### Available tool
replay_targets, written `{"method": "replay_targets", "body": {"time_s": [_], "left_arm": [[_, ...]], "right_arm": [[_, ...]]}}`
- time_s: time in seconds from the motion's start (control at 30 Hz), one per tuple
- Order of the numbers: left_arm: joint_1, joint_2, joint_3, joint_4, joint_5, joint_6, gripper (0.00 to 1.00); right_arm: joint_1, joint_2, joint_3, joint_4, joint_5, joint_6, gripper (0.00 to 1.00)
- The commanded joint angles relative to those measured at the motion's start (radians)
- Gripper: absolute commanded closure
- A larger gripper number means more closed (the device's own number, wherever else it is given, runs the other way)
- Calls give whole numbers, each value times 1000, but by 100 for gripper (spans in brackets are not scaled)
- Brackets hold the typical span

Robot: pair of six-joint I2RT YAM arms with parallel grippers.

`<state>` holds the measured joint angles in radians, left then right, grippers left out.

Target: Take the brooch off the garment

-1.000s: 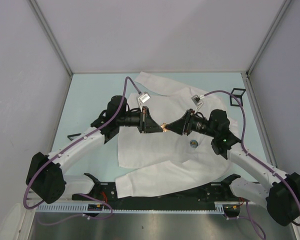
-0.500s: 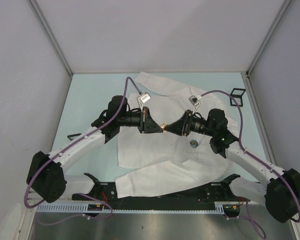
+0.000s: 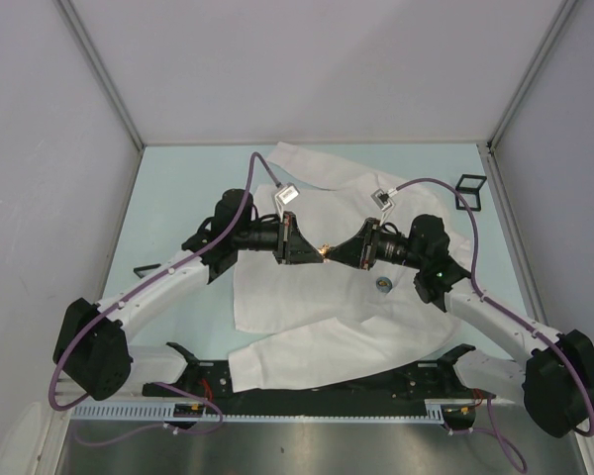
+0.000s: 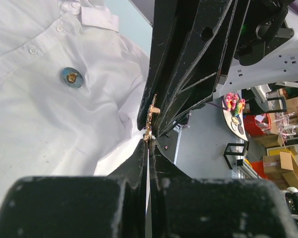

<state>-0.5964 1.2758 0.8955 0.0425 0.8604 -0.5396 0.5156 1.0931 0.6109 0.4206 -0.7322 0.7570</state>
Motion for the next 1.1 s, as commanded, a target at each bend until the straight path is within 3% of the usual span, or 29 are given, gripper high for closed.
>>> {"method": "replay_targets", "body": {"time_s": [0.0,0.17,0.23,0.37,0.47,0.7,1.07], "left_arm": [[-17,-10,10,17,23,36,100],[-20,-12,17,0,11,43,100],[-20,-18,16,3,9,43,100],[-17,-33,6,16,-6,38,100],[-13,-29,6,10,-14,35,100],[-8,-13,6,17,6,24,100],[-8,-4,-4,60,52,-3,100]], "right_arm": [[1,11,32,32,2,24,84],[6,18,32,44,-27,13,86],[14,11,32,43,-33,2,83],[14,-13,32,-2,-26,-27,53],[3,-47,30,-68,-12,-61,50],[-94,-134,-10,-75,-50,-42,51],[-72,-108,-11,-7,-35,-28,68]]}}
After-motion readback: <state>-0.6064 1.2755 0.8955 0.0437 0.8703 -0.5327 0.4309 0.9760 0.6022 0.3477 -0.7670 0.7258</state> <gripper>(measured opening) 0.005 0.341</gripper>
